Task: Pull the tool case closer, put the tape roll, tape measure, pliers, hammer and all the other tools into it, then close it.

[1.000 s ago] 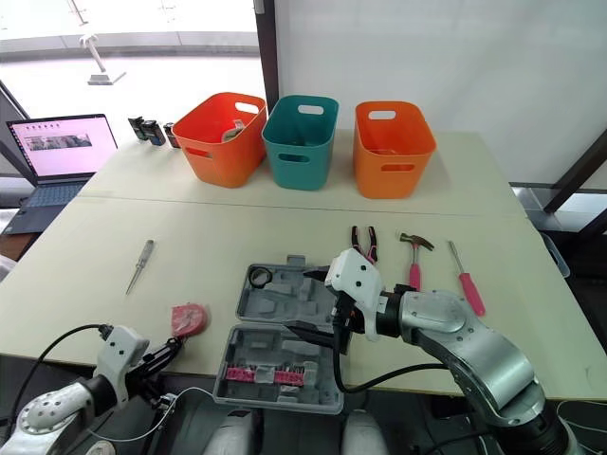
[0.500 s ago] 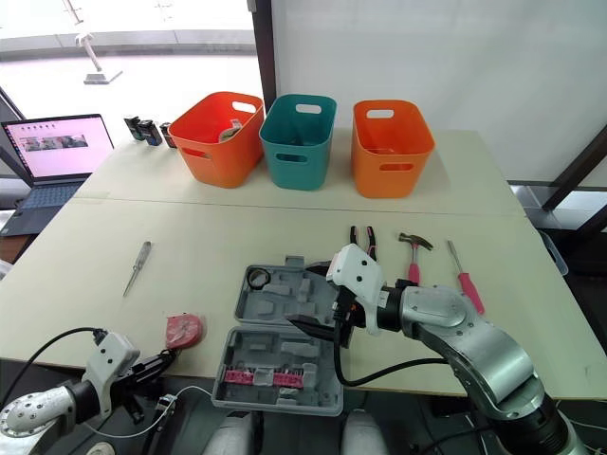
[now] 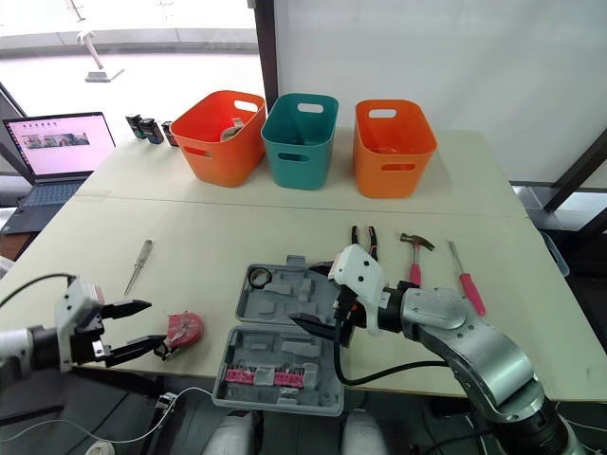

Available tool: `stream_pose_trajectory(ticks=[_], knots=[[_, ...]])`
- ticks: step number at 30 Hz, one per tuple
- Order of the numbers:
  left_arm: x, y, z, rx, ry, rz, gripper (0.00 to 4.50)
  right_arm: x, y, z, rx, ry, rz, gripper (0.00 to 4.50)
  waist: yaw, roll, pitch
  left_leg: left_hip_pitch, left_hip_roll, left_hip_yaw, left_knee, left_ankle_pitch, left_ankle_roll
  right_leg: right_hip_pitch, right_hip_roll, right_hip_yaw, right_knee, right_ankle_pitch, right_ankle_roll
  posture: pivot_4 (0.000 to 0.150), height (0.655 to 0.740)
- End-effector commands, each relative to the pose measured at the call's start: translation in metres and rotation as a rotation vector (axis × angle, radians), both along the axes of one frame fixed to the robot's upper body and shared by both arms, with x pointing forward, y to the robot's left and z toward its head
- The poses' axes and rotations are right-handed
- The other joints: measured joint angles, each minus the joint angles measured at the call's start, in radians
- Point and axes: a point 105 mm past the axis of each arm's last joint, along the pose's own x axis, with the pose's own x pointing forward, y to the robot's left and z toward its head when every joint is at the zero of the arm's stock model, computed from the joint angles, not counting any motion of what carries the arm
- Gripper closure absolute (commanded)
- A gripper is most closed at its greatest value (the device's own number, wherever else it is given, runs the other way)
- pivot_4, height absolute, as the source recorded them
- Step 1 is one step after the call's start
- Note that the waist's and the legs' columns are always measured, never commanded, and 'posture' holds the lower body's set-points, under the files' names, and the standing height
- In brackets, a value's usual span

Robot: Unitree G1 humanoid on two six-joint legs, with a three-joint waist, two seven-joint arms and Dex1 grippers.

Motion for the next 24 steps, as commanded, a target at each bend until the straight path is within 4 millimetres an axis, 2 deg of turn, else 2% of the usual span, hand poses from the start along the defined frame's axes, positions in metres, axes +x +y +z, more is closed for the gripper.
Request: stream_pose_trajectory(ticks=[1, 8, 16, 24], knots=[[0.006, 0.007, -0.012, 0.126, 0.012, -0.162, 0.03, -0.002, 0.002, 0.010, 0.021, -0.042, 0.009, 0.00, 0.001, 0.000, 0.000, 0.000, 0.000, 0.000, 0.000, 0.000, 0.000, -0.001, 0.000, 0.000, 0.000, 0.000, 0.000, 0.150, 0.7400], [0.028, 0.006, -0.040, 0.174, 0.003, -0.287, 0.03, -0.006, 0.002, 0.010, 0.025, -0.046, -0.015, 0.00, 0.000, 0.000, 0.000, -0.008, 0.000, 0.000, 0.000, 0.001, 0.001, -0.003, 0.001, 0.000, 0.001, 0.002, 0.004, 0.150, 0.7400], [0.034, -0.008, -0.061, 0.167, 0.035, -0.357, 0.03, -0.010, -0.003, 0.009, 0.013, -0.043, -0.064, 0.00, 0.001, 0.000, 0.000, -0.008, 0.000, 0.000, 0.002, 0.001, 0.000, -0.003, 0.001, 0.000, 0.004, 0.002, 0.006, 0.150, 0.7400], [0.042, -0.011, -0.081, 0.272, 0.046, -0.376, 0.03, -0.014, -0.003, 0.010, 0.017, -0.033, -0.074, 0.00, 0.007, 0.000, -0.001, -0.006, 0.000, 0.000, 0.003, 0.004, 0.000, -0.002, 0.001, 0.000, 0.011, 0.001, 0.003, 0.150, 0.7400]])
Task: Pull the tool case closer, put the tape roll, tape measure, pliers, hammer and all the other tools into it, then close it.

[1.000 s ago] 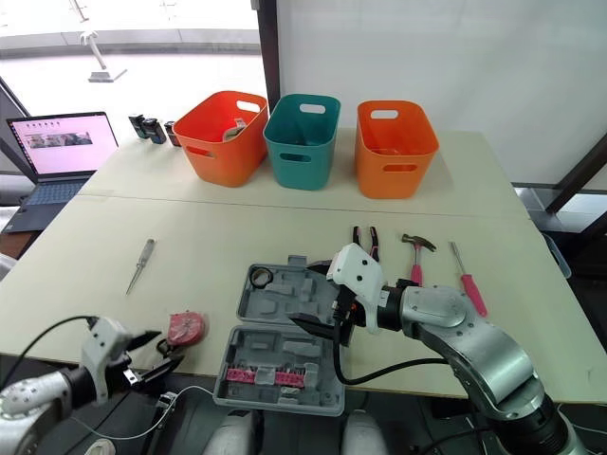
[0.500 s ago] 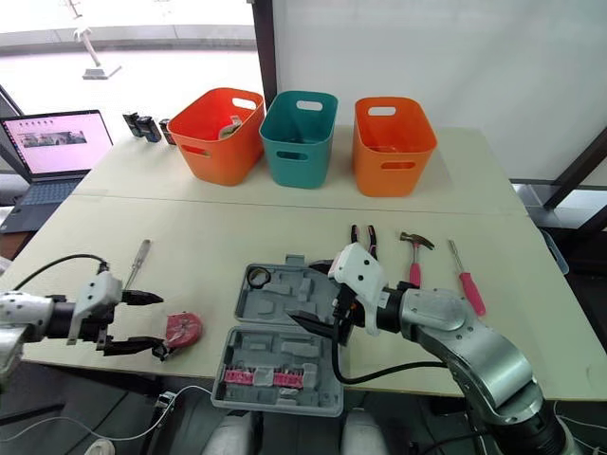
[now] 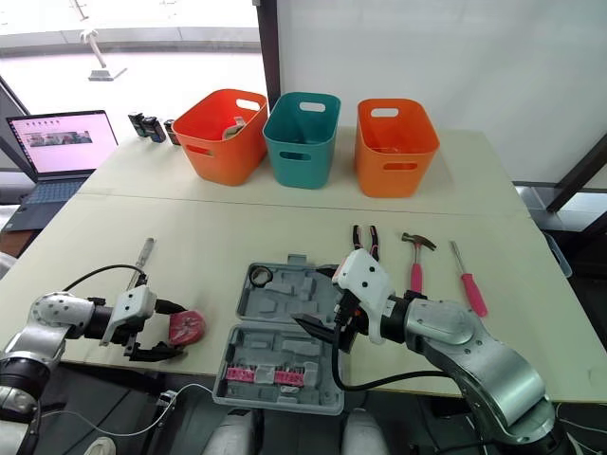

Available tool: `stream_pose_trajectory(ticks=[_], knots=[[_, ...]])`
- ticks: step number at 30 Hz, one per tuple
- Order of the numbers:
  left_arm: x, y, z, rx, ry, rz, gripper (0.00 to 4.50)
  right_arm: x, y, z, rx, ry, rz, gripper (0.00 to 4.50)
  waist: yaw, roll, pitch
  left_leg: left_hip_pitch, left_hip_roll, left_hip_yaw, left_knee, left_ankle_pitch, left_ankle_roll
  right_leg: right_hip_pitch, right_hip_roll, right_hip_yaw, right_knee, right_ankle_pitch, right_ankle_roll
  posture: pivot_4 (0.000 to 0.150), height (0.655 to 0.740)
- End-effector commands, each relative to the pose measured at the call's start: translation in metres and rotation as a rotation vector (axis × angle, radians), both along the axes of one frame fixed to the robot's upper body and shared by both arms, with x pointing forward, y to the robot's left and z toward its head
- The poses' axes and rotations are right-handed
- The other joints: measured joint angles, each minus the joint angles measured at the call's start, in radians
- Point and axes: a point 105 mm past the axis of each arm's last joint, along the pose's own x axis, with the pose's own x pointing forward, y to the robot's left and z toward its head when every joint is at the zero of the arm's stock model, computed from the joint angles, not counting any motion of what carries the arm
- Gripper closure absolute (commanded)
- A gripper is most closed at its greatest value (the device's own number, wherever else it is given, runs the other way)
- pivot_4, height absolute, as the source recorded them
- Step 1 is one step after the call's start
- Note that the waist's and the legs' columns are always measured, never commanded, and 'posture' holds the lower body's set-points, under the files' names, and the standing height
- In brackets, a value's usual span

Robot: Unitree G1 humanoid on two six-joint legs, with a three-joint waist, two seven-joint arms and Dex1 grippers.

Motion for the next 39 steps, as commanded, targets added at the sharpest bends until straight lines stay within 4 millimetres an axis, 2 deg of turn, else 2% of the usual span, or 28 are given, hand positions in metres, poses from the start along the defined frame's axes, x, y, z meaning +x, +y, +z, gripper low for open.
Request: stream_pose_trajectory(ticks=[1, 2, 5, 6, 11, 14, 17, 21, 25, 28, 31, 33, 36, 39], knots=[[-0.003, 0.001, -0.015, 0.046, 0.041, 0.003, 0.03, -0.005, 0.001, 0.011, 0.009, -0.042, 0.009, 0.00, 0.000, 0.000, 0.000, 0.001, 0.000, 0.000, 0.000, 0.001, 0.000, 0.001, 0.000, 0.000, 0.002, 0.000, 0.000, 0.150, 0.7400], [-0.003, 0.002, -0.016, 0.046, 0.046, 0.003, 0.03, -0.006, 0.001, 0.011, 0.008, -0.042, 0.009, 0.00, 0.000, 0.001, 0.000, 0.002, 0.000, 0.000, 0.000, 0.002, 0.001, 0.001, 0.000, 0.000, 0.002, 0.000, 0.000, 0.150, 0.7400], [-0.005, 0.004, -0.017, 0.041, 0.061, -0.006, 1.32, -0.006, 0.001, 0.011, 0.007, -0.041, 0.007, 0.00, -0.003, 0.001, -0.001, 0.005, 0.000, 0.000, 0.000, 0.002, 0.002, 0.003, 0.000, 0.000, 0.004, 0.000, -0.001, 0.150, 0.7400], [-0.005, 0.005, -0.017, 0.042, 0.061, -0.004, 1.53, -0.006, 0.001, 0.011, 0.007, -0.041, 0.007, 0.00, -0.003, 0.001, -0.001, 0.005, 0.000, 0.000, 0.000, 0.002, 0.002, 0.003, 0.000, 0.000, 0.003, 0.000, -0.001, 0.150, 0.7400], [-0.006, 0.006, -0.017, 0.039, 0.055, -0.003, 1.53, -0.005, 0.001, 0.010, 0.001, -0.041, 0.011, 0.00, -0.003, 0.001, -0.001, 0.006, 0.000, 0.000, -0.002, 0.002, 0.002, 0.003, 0.000, 0.000, 0.004, 0.000, -0.001, 0.150, 0.7400], [0.000, 0.006, -0.005, 0.025, 0.022, -0.007, 1.53, -0.004, 0.001, 0.009, -0.005, -0.038, 0.019, 0.00, -0.004, 0.001, -0.001, 0.006, 0.000, 0.000, -0.001, 0.002, 0.002, 0.003, 0.000, 0.000, 0.004, 0.000, -0.001, 0.150, 0.7400], [0.010, 0.002, 0.015, -0.002, -0.023, -0.020, 1.53, -0.003, 0.000, 0.008, -0.015, -0.030, 0.026, 0.00, -0.004, 0.001, 0.000, 0.005, 0.000, 0.000, -0.001, 0.002, 0.002, 0.003, 0.000, 0.000, 0.004, 0.000, -0.001, 0.150, 0.7400], [0.020, -0.014, 0.072, -0.034, -0.091, -0.116, 1.53, 0.004, -0.007, 0.002, -0.079, 0.049, 0.016, 0.00, -0.003, -0.003, 0.002, 0.004, 0.000, 0.000, -0.001, 0.002, 0.002, 0.001, 0.000, 0.000, 0.004, 0.000, -0.001, 0.150, 0.7400], [0.018, -0.042, 0.103, -0.052, -0.106, -0.194, 1.53, 0.009, -0.009, -0.011, -0.128, 0.276, -0.002, 0.00, -0.007, -0.003, 0.003, 0.003, 0.001, 0.000, -0.001, 0.003, 0.001, 0.002, 0.000, 0.000, 0.004, 0.000, -0.001, 0.150, 0.7400], [0.018, -0.063, 0.116, -0.061, -0.123, -0.242, 1.53, 0.007, 0.001, -0.013, -0.094, 0.490, 0.036, 0.00, -0.012, -0.003, 0.003, 0.003, 0.001, 0.000, -0.002, 0.003, 0.001, 0.001, 0.000, 0.000, 0.005, 0.000, -0.001, 0.150, 0.7400], [0.020, -0.097, 0.131, -0.110, -0.161, -0.312, 1.53, 0.010, 0.023, -0.008, 0.008, 0.712, 0.142, 0.00, -0.020, -0.002, 0.004, 0.003, 0.002, -0.001, -0.002, 0.003, 0.002, 0.000, 0.002, 0.000, 0.007, 0.001, 0.002, 0.150, 0.7400], [0.017, -0.112, 0.138, -0.140, -0.168, -0.343, 1.53, 0.019, 0.033, -0.003, 0.085, 0.810, 0.166, 0.00, -0.019, -0.003, 0.004, 0.003, 0.001, -0.001, -0.001, 0.004, 0.003, 0.001, 0.002, 0.000, 0.007, 0.002, 0.002, 0.150, 0.7400], [0.012, -0.124, 0.141, -0.161, -0.156, -0.370, 1.53, 0.033, 0.043, 0.005, 0.177, 0.953, 0.172, 0.00, -0.031, -0.003, 0.005, 0.003, 0.001, -0.001, -0.002, 0.004, 0.003, 0.001, 0.002, 0.000, 0.007, 0.002, 0.003, 0.150, 0.7400], [0.009, -0.132, 0.143, -0.179, -0.158, -0.386, 1.53, 0.037, 0.054, 0.018, 0.258, 1.041, 0.149, 0.00, -0.035, -0.001, 0.008, 0.003, 0.001, -0.001, -0.003, 0.004, 0.004, 0.000, 0.002, 0.000, 0.007, 0.002, 0.003, 0.150, 0.7400]])
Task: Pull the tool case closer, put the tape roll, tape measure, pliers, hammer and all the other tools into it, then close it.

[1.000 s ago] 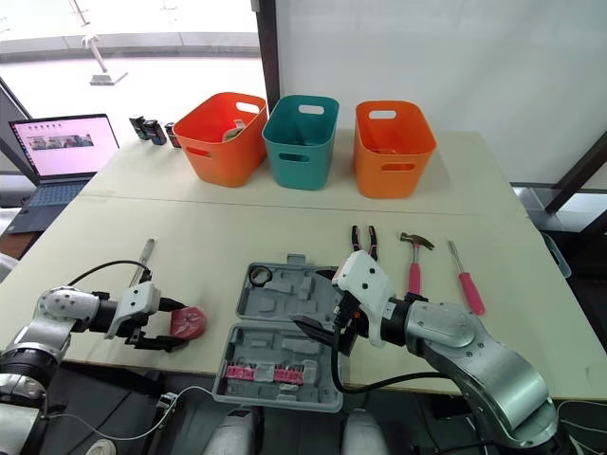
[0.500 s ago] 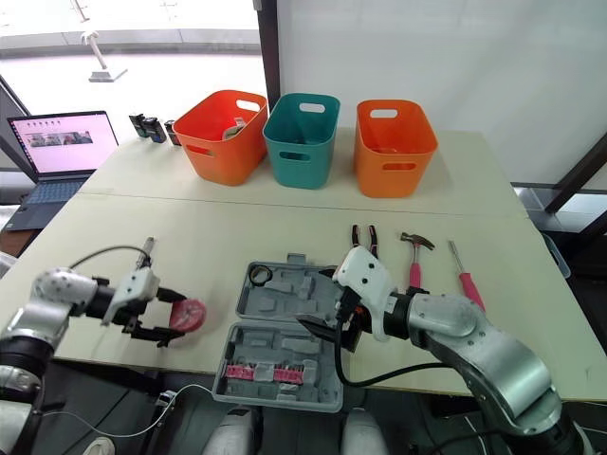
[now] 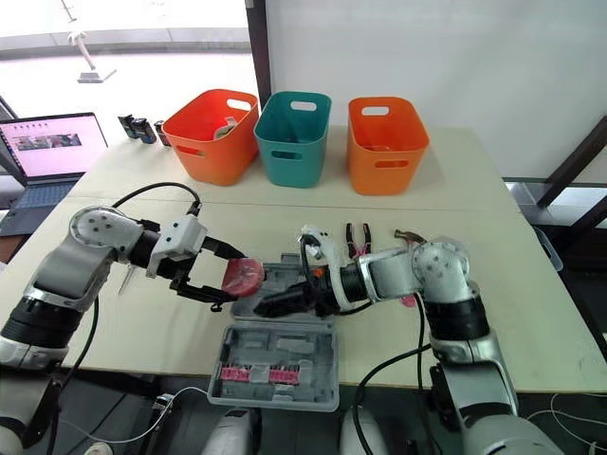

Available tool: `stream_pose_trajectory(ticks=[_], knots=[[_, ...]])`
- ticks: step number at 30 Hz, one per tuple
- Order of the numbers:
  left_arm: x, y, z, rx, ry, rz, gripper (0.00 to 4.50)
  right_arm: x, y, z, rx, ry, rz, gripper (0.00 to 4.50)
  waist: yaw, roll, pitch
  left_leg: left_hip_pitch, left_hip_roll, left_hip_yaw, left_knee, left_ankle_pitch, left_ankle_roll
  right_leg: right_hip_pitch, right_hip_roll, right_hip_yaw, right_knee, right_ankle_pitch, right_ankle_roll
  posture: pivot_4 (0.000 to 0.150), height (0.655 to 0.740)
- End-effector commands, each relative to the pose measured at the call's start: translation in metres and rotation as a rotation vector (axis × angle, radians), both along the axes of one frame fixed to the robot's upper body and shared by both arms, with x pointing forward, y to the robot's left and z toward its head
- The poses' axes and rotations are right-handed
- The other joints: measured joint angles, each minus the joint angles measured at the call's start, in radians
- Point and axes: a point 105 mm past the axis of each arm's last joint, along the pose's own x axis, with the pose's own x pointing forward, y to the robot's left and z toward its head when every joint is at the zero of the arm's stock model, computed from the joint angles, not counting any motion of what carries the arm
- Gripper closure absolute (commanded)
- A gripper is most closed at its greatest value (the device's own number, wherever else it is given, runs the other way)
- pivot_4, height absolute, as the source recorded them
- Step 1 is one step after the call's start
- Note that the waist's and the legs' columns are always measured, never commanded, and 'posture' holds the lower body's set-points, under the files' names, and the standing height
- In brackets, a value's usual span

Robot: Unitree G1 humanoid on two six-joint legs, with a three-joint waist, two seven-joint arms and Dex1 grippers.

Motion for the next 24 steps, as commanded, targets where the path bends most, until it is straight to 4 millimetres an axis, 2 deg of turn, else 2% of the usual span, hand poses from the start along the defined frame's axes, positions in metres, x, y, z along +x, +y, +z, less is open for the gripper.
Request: stream_pose_trajectory(ticks=[1, 5, 15, 18, 19, 23, 24], knots=[[-0.004, -0.010, 0.011, -0.037, -0.028, -0.027, 1.53, 0.006, 0.014, 0.023, 0.096, 0.091, -0.058, 0.00, -0.001, -0.001, 0.004, 0.000, 0.000, 0.000, 0.000, 0.000, 0.000, 0.000, 0.000, 0.000, 0.000, 0.000, 0.000, 0.150, 0.7400], [-0.005, -0.013, 0.013, -0.039, -0.033, -0.027, 1.53, 0.016, 0.020, 0.026, 0.113, 0.110, -0.111, 0.00, -0.009, 0.000, 0.005, -0.002, 0.000, 0.000, 0.000, -0.001, 0.001, -0.002, 0.001, 0.000, 0.001, 0.000, 0.001, 0.150, 0.7400], [-0.005, -0.012, 0.010, -0.023, -0.029, -0.032, 1.53, 0.020, 0.019, 0.026, 0.100, 0.117, -0.127, 0.00, 0.000, 0.000, 0.005, -0.004, 0.000, -0.001, 0.001, 0.000, 0.002, -0.003, 0.001, 0.000, 0.001, 0.000, 0.001, 0.150, 0.7400], [-0.004, -0.010, 0.008, -0.015, -0.026, -0.029, 1.53, 0.020, 0.018, 0.026, 0.100, 0.118, -0.126, 0.80, 0.000, 0.000, 0.005, -0.004, 0.000, -0.001, 0.001, 0.000, 0.002, -0.004, 0.001, 0.000, 0.001, 0.000, 0.001, 0.150, 0.7400], [-0.004, -0.010, 0.008, -0.013, -0.026, -0.028, 1.53, 0.020, 0.017, 0.026, 0.100, 0.118, -0.125, 1.20, 0.000, 0.000, 0.005, -0.004, 0.000, -0.001, 0.001, 0.000, 0.002, -0.004, 0.001, 0.000, 0.001, 0.000, 0.001, 0.150, 0.7400], [-0.002, -0.009, 0.007, -0.009, -0.031, -0.020, 1.53, 0.019, 0.017, 0.026, 0.102, 0.119, -0.116, 3.36, -0.001, 0.000, 0.005, -0.006, 0.000, -0.001, 0.001, 0.000, 0.002, -0.006, 0.001, 0.000, 0.001, 0.000, 0.001, 0.150, 0.7400], [-0.001, -0.009, 0.006, -0.007, -0.033, -0.018, 1.53, 0.019, 0.017, 0.026, 0.105, 0.119, -0.115, 3.70, 0.000, 0.000, 0.006, -0.007, 0.000, -0.001, 0.001, 0.000, 0.003, -0.006, 0.001, 0.000, 0.001, 0.000, 0.001, 0.150, 0.7400]])
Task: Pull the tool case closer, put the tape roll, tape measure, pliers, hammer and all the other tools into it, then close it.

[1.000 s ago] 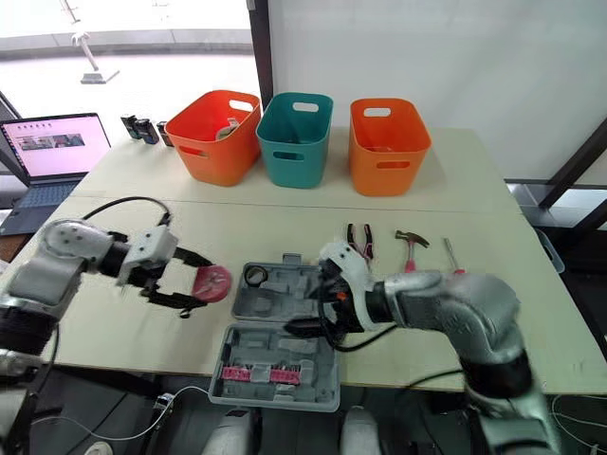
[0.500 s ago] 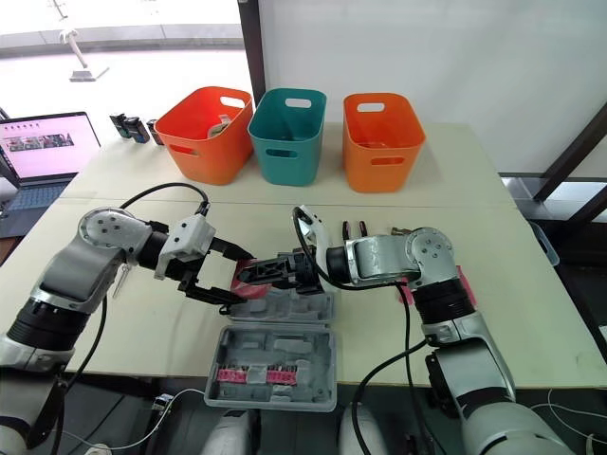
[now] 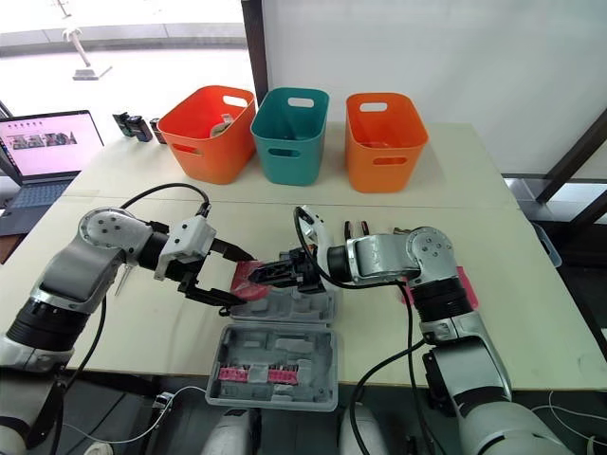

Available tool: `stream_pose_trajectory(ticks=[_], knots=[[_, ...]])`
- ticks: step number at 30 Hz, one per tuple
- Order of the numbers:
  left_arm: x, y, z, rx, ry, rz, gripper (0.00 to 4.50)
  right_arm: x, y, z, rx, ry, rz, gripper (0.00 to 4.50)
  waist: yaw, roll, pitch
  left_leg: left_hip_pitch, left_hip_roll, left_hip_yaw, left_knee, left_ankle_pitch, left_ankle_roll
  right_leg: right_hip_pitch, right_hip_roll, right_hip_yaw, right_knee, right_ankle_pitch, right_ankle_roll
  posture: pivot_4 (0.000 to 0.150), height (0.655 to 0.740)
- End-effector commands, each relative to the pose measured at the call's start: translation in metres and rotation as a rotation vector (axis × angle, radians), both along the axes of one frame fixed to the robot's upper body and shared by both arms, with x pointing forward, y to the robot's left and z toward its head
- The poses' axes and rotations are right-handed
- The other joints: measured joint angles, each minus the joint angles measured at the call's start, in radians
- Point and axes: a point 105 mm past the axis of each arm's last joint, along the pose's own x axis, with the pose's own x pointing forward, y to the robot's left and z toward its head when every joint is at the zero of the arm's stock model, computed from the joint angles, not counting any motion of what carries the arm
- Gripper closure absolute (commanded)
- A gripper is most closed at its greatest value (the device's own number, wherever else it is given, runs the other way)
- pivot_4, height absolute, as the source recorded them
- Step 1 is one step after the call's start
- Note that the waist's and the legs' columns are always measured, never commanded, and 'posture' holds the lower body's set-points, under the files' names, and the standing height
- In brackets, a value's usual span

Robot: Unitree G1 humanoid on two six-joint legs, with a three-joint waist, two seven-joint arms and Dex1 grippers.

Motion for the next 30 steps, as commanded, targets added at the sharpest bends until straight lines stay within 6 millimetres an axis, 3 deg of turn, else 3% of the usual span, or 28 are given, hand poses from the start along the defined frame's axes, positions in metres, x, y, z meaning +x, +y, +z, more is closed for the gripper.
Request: stream_pose_trajectory(ticks=[1, 8, 9, 10, 15, 18, 20, 24, 27, 30], knots=[[0.002, 0.002, 0.004, 0.004, -0.020, -0.005, 1.53, -0.001, 0.001, 0.014, 0.036, -0.040, 0.020, 3.90, 0.001, 0.001, 0.000, 0.000, 0.000, 0.000, 0.000, 0.000, 0.000, 0.000, 0.000, 0.000, 0.000, 0.000, 0.000, 0.150, 0.7400], [0.002, 0.001, 0.004, -0.030, -0.020, 0.009, 1.53, 0.000, 0.001, 0.018, 0.071, -0.036, 0.008, 3.91, 0.000, 0.001, 0.000, -0.002, 0.000, 0.000, 0.000, 0.000, 0.000, -0.001, 0.000, 0.000, 0.000, 0.000, 0.000, 0.150, 0.7400], [0.002, 0.001, 0.005, -0.047, -0.014, 0.010, 0.49, 0.000, 0.001, 0.018, 0.073, -0.036, 0.008, 3.91, 0.001, 0.001, 0.000, -0.002, 0.000, 0.000, 0.000, 0.000, 0.000, -0.001, 0.000, 0.000, 0.000, 0.000, 0.000, 0.150, 0.7400], [0.002, 0.000, 0.006, -0.063, -0.002, 0.012, 0.05, 0.000, 0.000, 0.018, 0.074, -0.036, 0.006, 3.93, 0.000, 0.001, 0.000, -0.002, 0.000, 0.000, 0.000, 0.000, 0.000, -0.001, 0.000, 0.000, 0.000, 0.000, 0.000, 0.150, 0.7400], [0.003, 0.002, 0.009, -0.127, 0.006, 0.056, 0.01, 0.002, -0.010, 0.015, 0.076, -0.029, -0.021, 3.93, 0.000, 0.001, 0.000, -0.002, 0.000, -0.001, 0.000, 0.000, 0.001, -0.002, 0.000, 0.000, 0.001, 0.000, 0.000, 0.150, 0.7400], [0.001, 0.014, 0.012, -0.208, 0.048, 0.126, 0.01, 0.008, -0.038, 0.009, 0.052, -0.009, -0.078, 3.93, 0.001, 0.001, 0.000, -0.002, 0.000, -0.001, 0.000, 0.000, 0.001, -0.001, 0.000, 0.000, 0.000, 0.000, 0.000, 0.150, 0.7400], [-0.003, 0.031, 0.011, -0.263, 0.090, 0.189, 0.01, 0.010, -0.072, 0.006, 0.001, 0.009, -0.124, 3.93, 0.003, 0.001, 0.000, -0.002, 0.000, -0.001, 0.000, 0.000, 0.001, -0.002, 0.000, 0.000, 0.000, 0.000, 0.000, 0.150, 0.7400], [-0.025, 0.063, -0.019, -0.220, 0.183, 0.271, 0.01, 0.006, -0.137, -0.004, -0.129, 0.093, -0.244, 3.93, 0.003, 0.002, 0.001, -0.003, 0.000, 0.000, 0.000, 0.000, 0.001, -0.002, 0.000, 0.000, -0.001, 0.000, 0.000, 0.150, 0.7400], [-0.038, 0.077, -0.039, -0.205, 0.226, 0.318, 0.01, -0.001, -0.171, -0.019, -0.221, 0.172, -0.336, 3.93, 0.001, 0.002, 0.001, -0.003, 0.000, 0.000, 0.000, 0.000, 0.002, -0.002, 0.000, 0.000, -0.001, -0.002, -0.004, 0.150, 0.7400], [-0.043, 0.078, -0.046, -0.204, 0.221, 0.334, 0.01, -0.012, -0.190, -0.036, -0.283, 0.239, -0.384, 3.93, 0.003, 0.002, 0.001, -0.003, 0.000, 0.000, 0.002, 0.000, 0.002, -0.002, 0.000, 0.000, -0.001, -0.002, -0.005, 0.150, 0.7400]])
